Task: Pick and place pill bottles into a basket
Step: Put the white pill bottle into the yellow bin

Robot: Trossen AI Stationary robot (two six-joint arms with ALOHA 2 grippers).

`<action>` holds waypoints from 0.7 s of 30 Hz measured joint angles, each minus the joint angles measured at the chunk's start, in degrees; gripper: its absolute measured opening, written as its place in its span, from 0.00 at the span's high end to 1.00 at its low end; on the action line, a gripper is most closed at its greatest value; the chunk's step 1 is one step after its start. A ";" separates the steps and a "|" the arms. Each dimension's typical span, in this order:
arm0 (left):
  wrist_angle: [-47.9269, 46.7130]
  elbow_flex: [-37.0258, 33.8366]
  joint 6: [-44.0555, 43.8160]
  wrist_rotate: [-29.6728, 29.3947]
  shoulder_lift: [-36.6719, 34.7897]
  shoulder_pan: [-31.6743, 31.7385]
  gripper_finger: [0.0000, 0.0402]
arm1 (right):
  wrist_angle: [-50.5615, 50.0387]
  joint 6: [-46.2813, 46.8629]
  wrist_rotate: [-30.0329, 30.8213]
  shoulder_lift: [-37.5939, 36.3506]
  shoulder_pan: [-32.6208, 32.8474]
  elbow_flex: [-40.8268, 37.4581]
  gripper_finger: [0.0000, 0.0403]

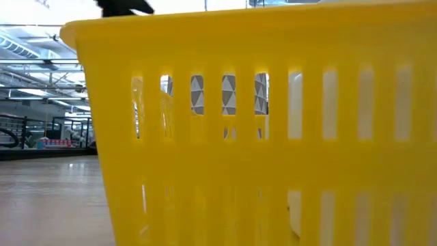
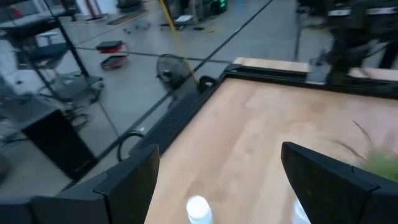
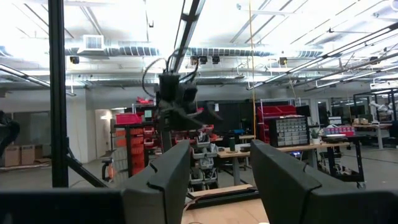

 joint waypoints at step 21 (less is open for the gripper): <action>8.76 1.86 -9.91 7.84 28.84 19.79 0.15 | -0.13 0.00 0.00 0.00 -0.02 0.00 0.60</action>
